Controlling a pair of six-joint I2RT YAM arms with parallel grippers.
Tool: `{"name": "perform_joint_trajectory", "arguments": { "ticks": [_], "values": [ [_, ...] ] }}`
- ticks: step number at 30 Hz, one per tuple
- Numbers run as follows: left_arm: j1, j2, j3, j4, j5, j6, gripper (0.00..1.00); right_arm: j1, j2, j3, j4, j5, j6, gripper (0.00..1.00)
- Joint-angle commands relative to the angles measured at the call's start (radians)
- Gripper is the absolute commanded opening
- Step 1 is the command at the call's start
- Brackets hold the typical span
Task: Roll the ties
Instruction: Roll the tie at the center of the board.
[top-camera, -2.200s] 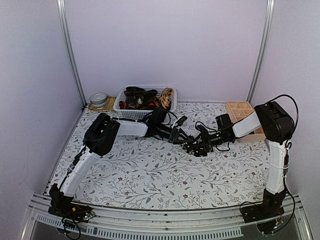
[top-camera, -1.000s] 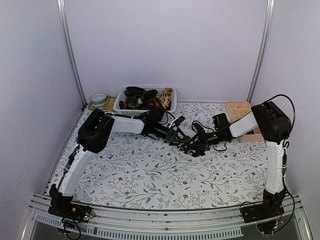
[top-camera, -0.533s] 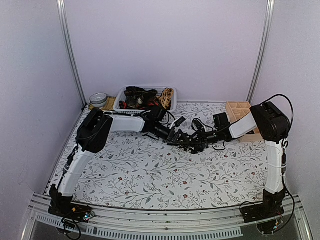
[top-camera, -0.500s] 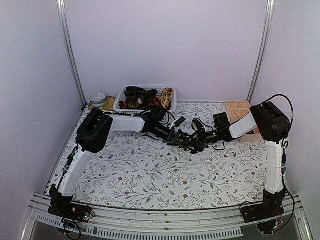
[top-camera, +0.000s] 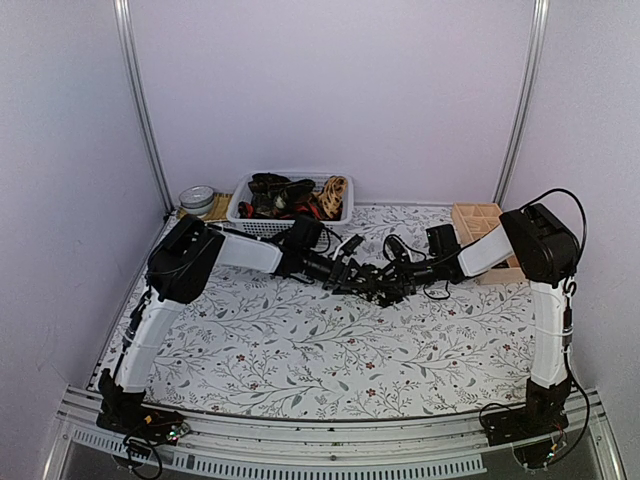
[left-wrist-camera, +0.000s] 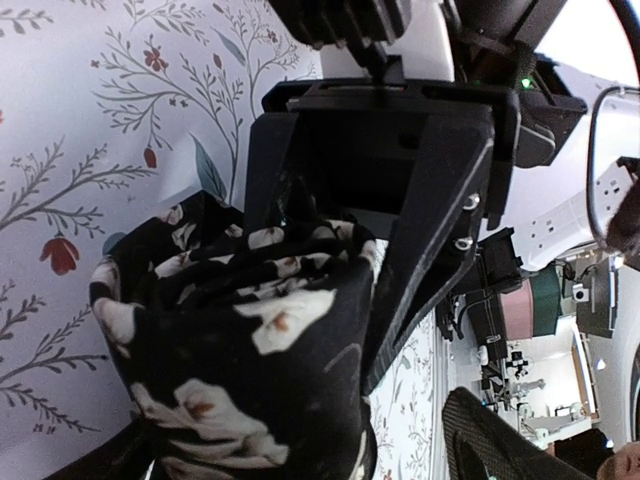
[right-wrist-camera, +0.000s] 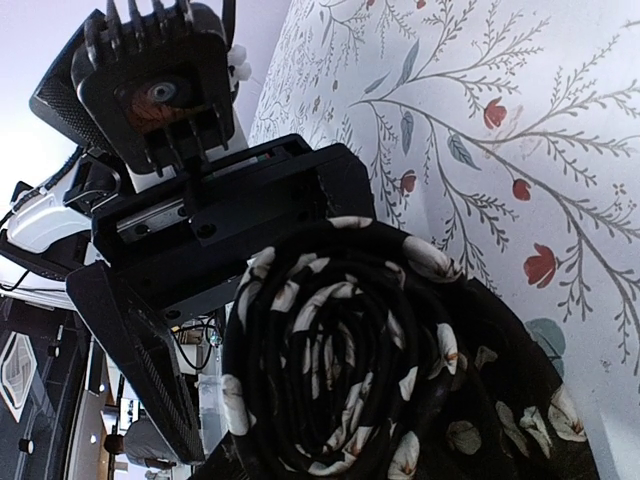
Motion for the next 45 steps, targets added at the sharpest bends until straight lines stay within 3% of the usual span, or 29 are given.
{"name": "perform_joint_trajectory", "arguments": {
  "ticks": [1, 8, 15, 28, 39, 45],
  "values": [
    [-0.011, 0.122, -0.068, -0.12, -0.002, -0.086, 0.84, 0.012, 0.084, 0.023, 0.021, 0.004, -0.015, 0.38],
    [-0.015, 0.14, -0.077, -0.074, 0.016, -0.126, 0.76, 0.036, 0.083, 0.032, 0.027, -0.019, -0.025, 0.38],
    [-0.013, 0.14, -0.088, -0.01, 0.058, -0.158, 0.57, 0.044, 0.078, 0.031, 0.036, -0.045, -0.03, 0.38],
    [0.008, 0.079, -0.207, 0.277, 0.055, -0.334, 0.74, 0.046, 0.079, 0.025, 0.023, -0.05, -0.045, 0.38],
    [0.013, 0.079, -0.252, 0.424, 0.029, -0.466, 0.71, 0.052, 0.078, 0.022, 0.024, -0.064, -0.053, 0.38],
    [0.013, 0.065, -0.254, 0.425, -0.015, -0.463, 0.72, 0.055, 0.076, 0.021, 0.03, -0.074, -0.052, 0.38]
  ]
}}
